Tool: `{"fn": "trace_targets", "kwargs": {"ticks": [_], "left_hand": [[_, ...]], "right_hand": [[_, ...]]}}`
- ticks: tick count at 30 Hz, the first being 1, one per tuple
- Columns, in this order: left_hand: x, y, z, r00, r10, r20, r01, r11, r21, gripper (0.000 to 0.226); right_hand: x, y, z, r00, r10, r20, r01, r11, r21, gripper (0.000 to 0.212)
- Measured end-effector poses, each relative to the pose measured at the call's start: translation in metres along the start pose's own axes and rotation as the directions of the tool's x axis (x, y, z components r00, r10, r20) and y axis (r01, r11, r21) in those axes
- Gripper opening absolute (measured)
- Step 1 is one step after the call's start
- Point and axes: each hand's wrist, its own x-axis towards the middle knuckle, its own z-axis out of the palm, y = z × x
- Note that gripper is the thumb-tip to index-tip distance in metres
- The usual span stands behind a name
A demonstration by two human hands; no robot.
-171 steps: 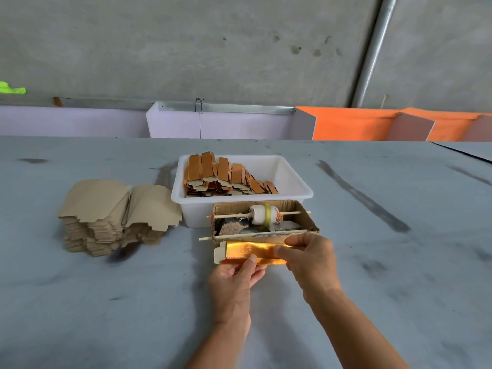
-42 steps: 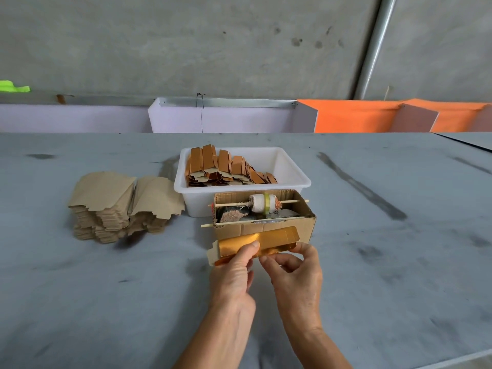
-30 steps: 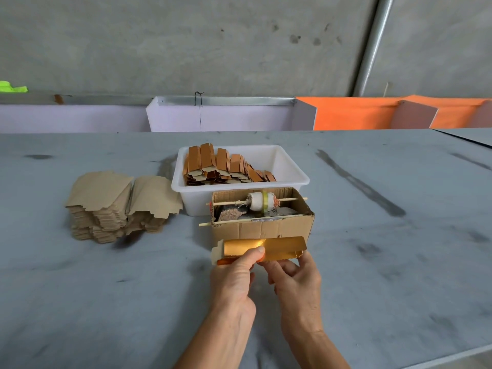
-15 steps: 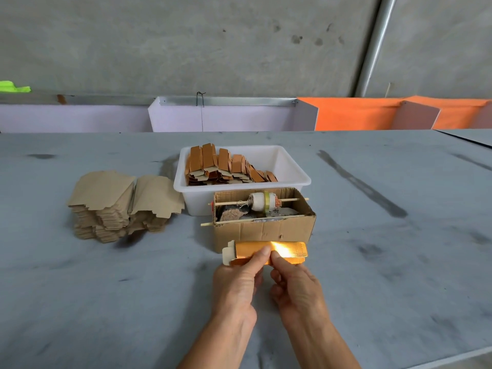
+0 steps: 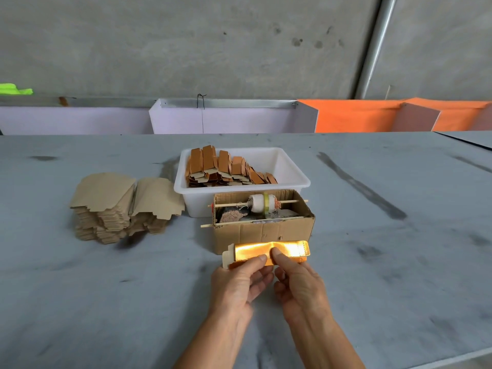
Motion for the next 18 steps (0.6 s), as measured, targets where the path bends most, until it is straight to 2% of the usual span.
{"fn": "trace_targets", "kwargs": {"ticks": [3, 8, 11, 12, 15, 18], "left_hand": [[-0.001, 0.002, -0.003, 0.998, -0.05, 0.038, 0.051, 0.998, -0.035, 0.008], [-0.002, 0.005, -0.007, 0.996, -0.083, 0.023, 0.085, 0.99, -0.11, 0.023], [0.0, 0.008, -0.01, 0.999, -0.033, -0.024, 0.031, 0.994, -0.105, 0.006], [0.001, 0.01, -0.011, 0.999, -0.007, -0.038, 0.003, 0.997, -0.083, 0.002], [0.001, 0.017, -0.017, 0.997, 0.051, -0.054, -0.048, 0.998, 0.045, 0.012], [0.0, 0.029, -0.019, 0.997, 0.071, -0.029, -0.066, 0.984, 0.163, 0.013]], "right_hand": [[0.003, -0.002, -0.001, 0.997, -0.059, -0.05, 0.058, 0.998, -0.025, 0.022], [0.004, -0.003, -0.002, 0.995, -0.078, -0.063, 0.075, 0.996, -0.053, 0.02], [0.004, -0.005, -0.001, 0.996, -0.063, -0.066, 0.059, 0.997, -0.055, 0.02], [0.005, -0.006, -0.001, 0.997, -0.059, -0.059, 0.055, 0.997, -0.056, 0.02], [0.005, -0.013, 0.001, 0.998, -0.058, -0.017, 0.056, 0.995, -0.077, 0.015], [0.005, -0.023, 0.007, 0.998, -0.064, 0.007, 0.064, 0.992, -0.111, 0.015]]}}
